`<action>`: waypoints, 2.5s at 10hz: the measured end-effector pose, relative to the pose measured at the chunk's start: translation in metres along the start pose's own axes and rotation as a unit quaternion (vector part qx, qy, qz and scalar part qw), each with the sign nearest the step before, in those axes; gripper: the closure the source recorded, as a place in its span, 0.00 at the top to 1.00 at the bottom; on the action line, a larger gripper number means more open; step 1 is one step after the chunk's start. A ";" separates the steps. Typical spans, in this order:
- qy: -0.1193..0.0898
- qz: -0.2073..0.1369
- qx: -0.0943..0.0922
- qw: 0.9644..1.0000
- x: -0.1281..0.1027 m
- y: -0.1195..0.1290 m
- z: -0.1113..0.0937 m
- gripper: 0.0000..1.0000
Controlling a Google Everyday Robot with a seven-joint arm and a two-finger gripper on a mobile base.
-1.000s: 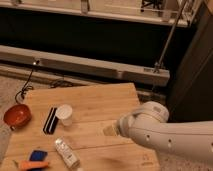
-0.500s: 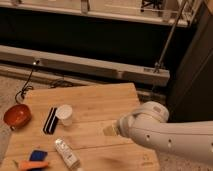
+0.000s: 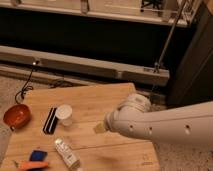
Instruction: Pick up the ceramic cup
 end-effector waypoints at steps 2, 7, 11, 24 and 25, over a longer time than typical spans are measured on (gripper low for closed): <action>-0.004 -0.014 0.005 1.000 0.033 -0.008 0.018 0.80; -0.015 -0.027 0.018 0.999 0.113 -0.022 0.083 0.80; -0.032 -0.019 0.053 0.998 0.139 -0.045 0.126 0.80; -0.093 -0.034 0.072 0.993 0.148 -0.064 0.205 0.58; -0.097 -0.038 0.075 0.992 0.145 -0.066 0.210 0.47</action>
